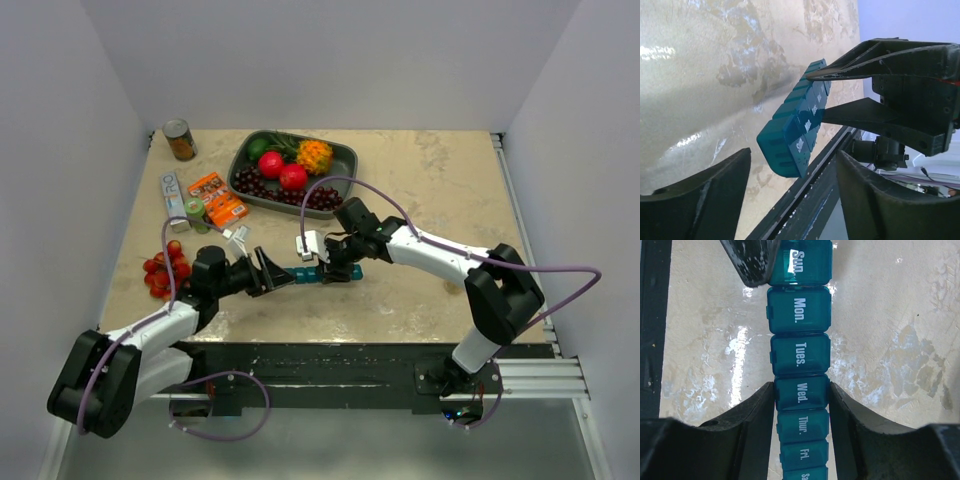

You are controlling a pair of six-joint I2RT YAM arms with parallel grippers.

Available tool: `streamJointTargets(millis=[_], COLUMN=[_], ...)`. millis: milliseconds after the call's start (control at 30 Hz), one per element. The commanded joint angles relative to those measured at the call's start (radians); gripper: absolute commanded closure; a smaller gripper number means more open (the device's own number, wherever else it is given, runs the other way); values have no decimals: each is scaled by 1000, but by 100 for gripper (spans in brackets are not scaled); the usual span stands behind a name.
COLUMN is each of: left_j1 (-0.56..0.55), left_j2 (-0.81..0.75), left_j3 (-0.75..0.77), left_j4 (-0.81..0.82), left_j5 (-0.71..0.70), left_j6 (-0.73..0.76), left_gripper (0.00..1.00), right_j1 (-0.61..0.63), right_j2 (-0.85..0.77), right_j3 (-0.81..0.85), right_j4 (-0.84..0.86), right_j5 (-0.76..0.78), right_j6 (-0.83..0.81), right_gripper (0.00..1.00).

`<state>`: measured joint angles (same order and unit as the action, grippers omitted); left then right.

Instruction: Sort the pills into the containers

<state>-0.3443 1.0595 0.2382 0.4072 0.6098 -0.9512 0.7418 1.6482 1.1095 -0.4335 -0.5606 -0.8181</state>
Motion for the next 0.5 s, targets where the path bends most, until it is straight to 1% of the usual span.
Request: streamJointTargets(millis=[0, 33, 100, 200, 233, 300, 333, 400, 433, 467], left_j1=[-27, -35, -41, -47, -48, -48, -48, -48, -48, -48], left_j2=[48, 54, 76, 91, 94, 96, 96, 96, 97, 100], left_j3=[13, 16, 23, 27, 26, 24, 24, 26, 27, 35], left_j4=[96, 99, 105, 117, 119, 119, 119, 107, 98, 82], left_j5=[-15, -16, -16, -7, -4, 2, 5, 13, 21, 22], left_j6=[-26, -27, -29, -27, -27, -18, -15, 9, 21, 46], left_gripper=[33, 37, 41, 56, 65, 76, 87, 98, 100, 100], right_j1=[7, 7, 5, 5, 7, 7, 7, 7, 4, 4], right_j2=[-16, -16, -18, -21, -21, -22, -21, -19, -19, -16], right_j3=[7, 6, 0, -8, -11, -14, -14, -14, -14, -13], right_j4=[18, 18, 19, 21, 21, 16, 15, 6, 3, -2], right_j5=[-48, -47, -48, -51, -55, -61, -74, -87, -91, -100], right_j6=[17, 17, 17, 16, 14, 13, 10, 11, 11, 11], right_gripper=[83, 83, 83, 83, 83, 84, 84, 84, 84, 84])
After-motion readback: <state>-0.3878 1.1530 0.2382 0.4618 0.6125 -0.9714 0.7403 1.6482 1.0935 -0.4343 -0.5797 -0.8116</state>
